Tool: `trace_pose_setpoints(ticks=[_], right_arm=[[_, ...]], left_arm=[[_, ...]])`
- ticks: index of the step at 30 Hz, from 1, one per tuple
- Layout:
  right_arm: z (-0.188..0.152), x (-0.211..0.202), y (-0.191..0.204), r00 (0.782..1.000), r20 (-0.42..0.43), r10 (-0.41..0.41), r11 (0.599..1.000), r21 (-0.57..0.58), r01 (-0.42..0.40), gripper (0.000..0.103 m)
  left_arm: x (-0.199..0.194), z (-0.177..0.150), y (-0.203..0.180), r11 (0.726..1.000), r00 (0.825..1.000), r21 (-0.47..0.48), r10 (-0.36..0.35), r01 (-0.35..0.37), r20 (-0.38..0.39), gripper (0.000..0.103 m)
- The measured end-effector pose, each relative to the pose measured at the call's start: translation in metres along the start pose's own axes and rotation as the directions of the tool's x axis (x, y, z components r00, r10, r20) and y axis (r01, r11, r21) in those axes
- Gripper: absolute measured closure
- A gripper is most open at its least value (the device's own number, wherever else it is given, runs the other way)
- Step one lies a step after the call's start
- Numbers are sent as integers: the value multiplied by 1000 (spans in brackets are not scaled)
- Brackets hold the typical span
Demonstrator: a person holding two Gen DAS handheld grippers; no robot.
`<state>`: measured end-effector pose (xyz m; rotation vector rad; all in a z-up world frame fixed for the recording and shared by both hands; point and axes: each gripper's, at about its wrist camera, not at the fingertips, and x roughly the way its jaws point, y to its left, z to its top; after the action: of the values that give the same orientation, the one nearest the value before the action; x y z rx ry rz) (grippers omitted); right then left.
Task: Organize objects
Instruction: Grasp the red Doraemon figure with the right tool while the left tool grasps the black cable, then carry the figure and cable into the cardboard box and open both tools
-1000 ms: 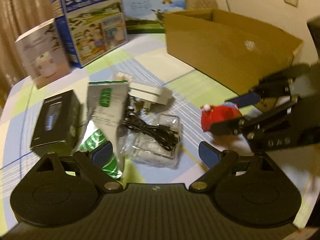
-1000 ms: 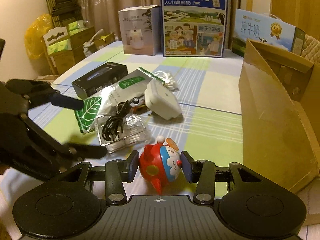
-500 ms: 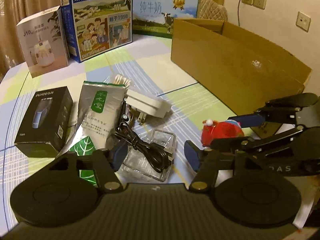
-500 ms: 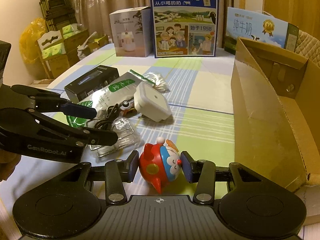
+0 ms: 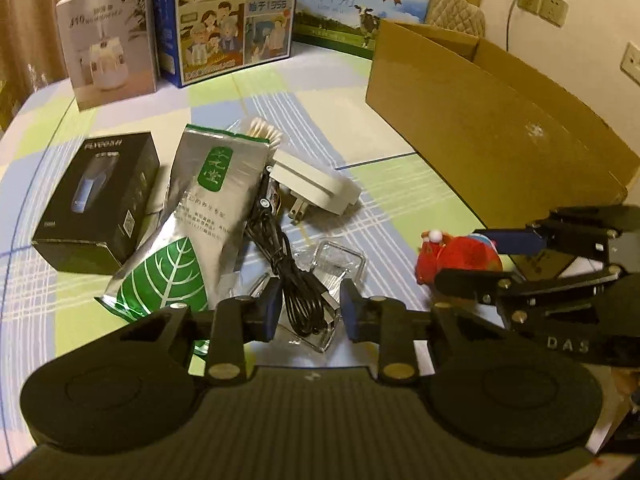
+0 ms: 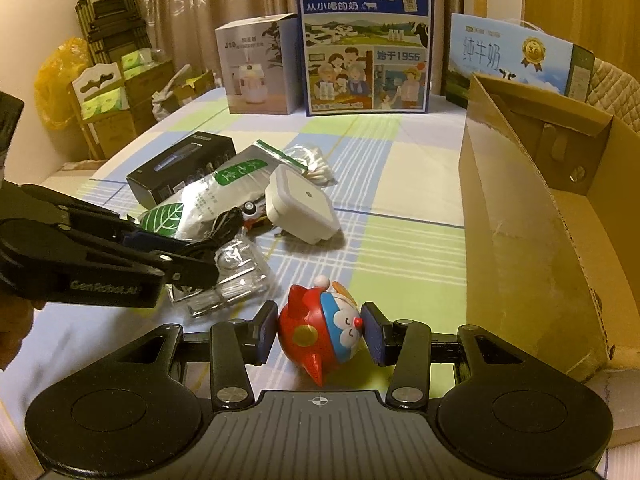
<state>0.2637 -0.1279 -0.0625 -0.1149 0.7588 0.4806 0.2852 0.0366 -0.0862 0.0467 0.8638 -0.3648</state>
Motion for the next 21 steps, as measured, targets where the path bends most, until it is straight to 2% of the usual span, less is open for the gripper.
trace_pose_setpoints(ticks=[9, 21], right_arm=[[4, -1, 5, 1000, 7, 12, 1000, 3, -12, 61], [15, -17, 8, 998, 58, 14, 1000, 7, -14, 61]], left_arm=[[-4, 2, 1, 999, 1000, -39, 19, -20, -16, 81], [-32, 7, 2, 995, 999, -102, 10, -6, 35, 81]])
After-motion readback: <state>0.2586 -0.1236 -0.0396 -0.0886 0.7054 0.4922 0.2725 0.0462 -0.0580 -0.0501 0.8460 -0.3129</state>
